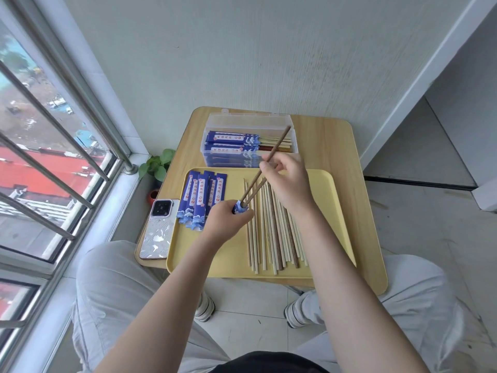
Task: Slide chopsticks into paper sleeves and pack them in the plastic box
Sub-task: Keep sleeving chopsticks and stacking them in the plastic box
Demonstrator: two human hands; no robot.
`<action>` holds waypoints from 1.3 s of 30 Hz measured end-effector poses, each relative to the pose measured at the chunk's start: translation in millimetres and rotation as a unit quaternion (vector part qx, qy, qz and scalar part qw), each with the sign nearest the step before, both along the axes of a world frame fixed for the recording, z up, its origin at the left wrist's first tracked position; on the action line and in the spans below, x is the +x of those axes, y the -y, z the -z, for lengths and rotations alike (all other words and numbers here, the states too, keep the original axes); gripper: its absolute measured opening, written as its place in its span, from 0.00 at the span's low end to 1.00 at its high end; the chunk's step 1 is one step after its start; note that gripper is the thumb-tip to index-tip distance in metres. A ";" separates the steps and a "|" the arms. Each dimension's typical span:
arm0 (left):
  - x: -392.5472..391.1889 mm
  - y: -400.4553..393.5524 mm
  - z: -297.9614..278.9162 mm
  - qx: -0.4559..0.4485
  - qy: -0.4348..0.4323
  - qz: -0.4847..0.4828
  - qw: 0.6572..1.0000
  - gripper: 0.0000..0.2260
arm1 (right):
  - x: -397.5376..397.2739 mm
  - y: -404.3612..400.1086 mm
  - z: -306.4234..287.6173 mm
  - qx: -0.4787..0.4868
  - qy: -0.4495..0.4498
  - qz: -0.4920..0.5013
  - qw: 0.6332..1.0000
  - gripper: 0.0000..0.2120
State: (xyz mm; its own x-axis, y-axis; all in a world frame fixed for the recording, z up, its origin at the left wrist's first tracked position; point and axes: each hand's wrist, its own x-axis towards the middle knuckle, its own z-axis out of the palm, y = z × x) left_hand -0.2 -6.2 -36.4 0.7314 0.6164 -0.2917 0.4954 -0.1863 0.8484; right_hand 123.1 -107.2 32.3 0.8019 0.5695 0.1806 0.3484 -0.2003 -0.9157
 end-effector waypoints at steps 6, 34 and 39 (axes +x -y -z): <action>-1.0 0.3 1.3 0.004 -0.001 0.005 1.000 0.12 | 1.8 -0.6 -5.1 0.070 -0.068 0.060 0.993 0.31; 79.3 -62.8 -45.6 0.401 0.040 0.028 0.915 0.35 | 90.3 -20.0 10.7 0.223 -0.412 0.239 0.850 0.12; 89.2 -83.4 -32.2 0.324 -0.092 -0.032 0.941 0.37 | 118.9 -35.9 17.2 0.224 -0.408 0.283 0.839 0.13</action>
